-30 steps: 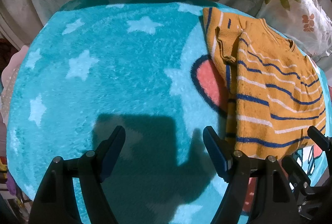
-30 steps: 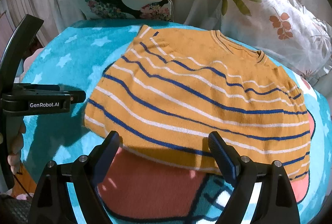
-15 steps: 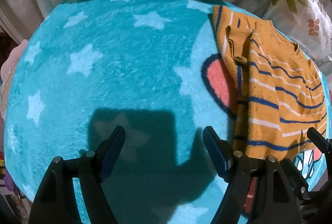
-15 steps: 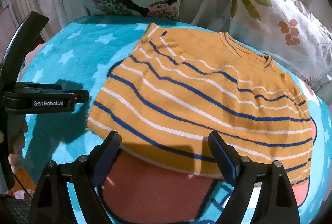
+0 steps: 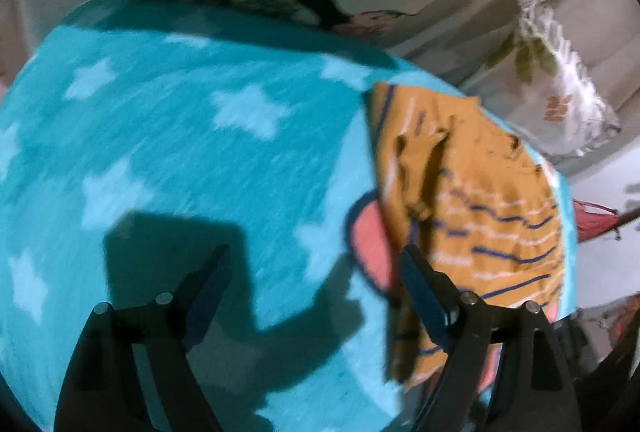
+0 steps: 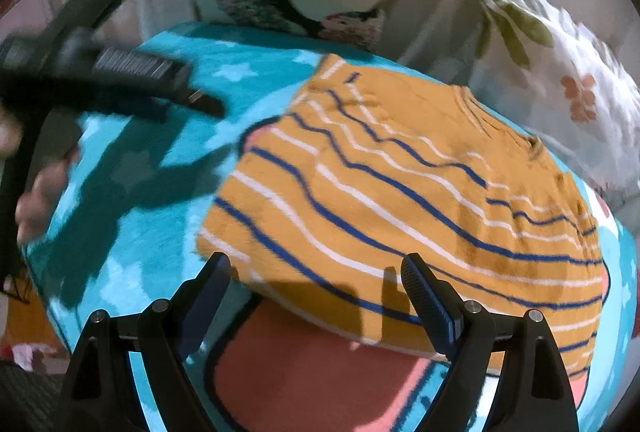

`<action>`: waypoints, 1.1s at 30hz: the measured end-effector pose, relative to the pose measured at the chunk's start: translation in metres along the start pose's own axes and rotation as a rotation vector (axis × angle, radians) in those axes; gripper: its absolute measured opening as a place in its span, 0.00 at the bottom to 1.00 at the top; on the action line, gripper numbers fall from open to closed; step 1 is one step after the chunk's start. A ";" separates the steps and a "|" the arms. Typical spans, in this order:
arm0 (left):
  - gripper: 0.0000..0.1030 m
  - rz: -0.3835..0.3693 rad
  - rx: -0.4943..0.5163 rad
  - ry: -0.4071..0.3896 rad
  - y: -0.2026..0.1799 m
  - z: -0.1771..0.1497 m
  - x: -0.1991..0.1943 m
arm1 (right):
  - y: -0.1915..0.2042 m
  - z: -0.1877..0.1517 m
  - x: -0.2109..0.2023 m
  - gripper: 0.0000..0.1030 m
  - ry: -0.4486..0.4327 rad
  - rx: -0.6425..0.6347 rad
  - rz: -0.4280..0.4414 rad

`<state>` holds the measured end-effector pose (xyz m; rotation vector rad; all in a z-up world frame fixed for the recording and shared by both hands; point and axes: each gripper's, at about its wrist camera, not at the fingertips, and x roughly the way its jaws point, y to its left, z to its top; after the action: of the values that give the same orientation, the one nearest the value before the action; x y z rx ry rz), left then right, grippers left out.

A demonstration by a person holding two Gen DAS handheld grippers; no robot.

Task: Fold small clothes
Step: 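Grasp the sweater edge with both grippers and lift it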

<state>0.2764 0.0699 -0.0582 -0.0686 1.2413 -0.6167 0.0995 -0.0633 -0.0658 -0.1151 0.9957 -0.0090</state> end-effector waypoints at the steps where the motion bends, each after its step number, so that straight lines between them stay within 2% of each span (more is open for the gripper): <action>1: 0.82 -0.032 0.004 0.010 -0.004 0.007 0.003 | 0.006 0.000 0.001 0.87 -0.002 -0.025 0.005; 4: 0.85 -0.129 0.017 0.056 -0.017 0.029 0.019 | 0.027 -0.002 0.005 0.87 -0.005 -0.122 -0.008; 11: 0.85 -0.142 0.121 0.132 -0.056 0.048 0.063 | 0.077 -0.013 0.030 0.87 -0.033 -0.355 -0.149; 14: 0.85 -0.141 0.138 0.143 -0.063 0.055 0.078 | 0.080 -0.010 0.034 0.86 -0.056 -0.362 -0.162; 19: 0.86 -0.184 0.136 0.152 -0.065 0.069 0.093 | 0.071 -0.001 0.039 0.86 -0.065 -0.332 -0.158; 22: 0.86 -0.165 0.139 0.150 -0.071 0.071 0.099 | 0.057 0.003 0.044 0.79 -0.054 -0.273 -0.130; 24: 0.86 -0.125 0.169 0.141 -0.080 0.069 0.102 | 0.052 0.004 0.045 0.72 -0.044 -0.241 -0.099; 25: 0.80 -0.090 0.186 0.134 -0.083 0.069 0.102 | 0.050 0.004 0.046 0.69 -0.041 -0.232 -0.082; 26: 0.72 -0.046 0.201 0.124 -0.087 0.070 0.102 | 0.049 0.005 0.047 0.60 -0.039 -0.229 -0.066; 27: 0.52 -0.002 0.208 0.114 -0.091 0.070 0.102 | 0.049 0.007 0.047 0.45 -0.034 -0.231 -0.050; 28: 0.37 -0.008 0.191 0.118 -0.091 0.071 0.100 | 0.048 0.009 0.048 0.35 -0.031 -0.237 -0.047; 29: 0.28 -0.029 0.157 0.124 -0.091 0.072 0.098 | 0.047 0.010 0.048 0.23 -0.027 -0.244 -0.062; 30: 0.22 -0.033 0.124 0.127 -0.091 0.073 0.095 | 0.043 0.013 0.047 0.19 -0.025 -0.237 -0.053; 33: 0.20 0.007 0.100 0.088 -0.102 0.073 0.080 | 0.017 0.018 0.037 0.17 -0.030 -0.152 0.036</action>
<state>0.3159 -0.0737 -0.0633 0.0475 1.2934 -0.6806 0.1337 -0.0471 -0.0886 -0.2360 0.9680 0.1009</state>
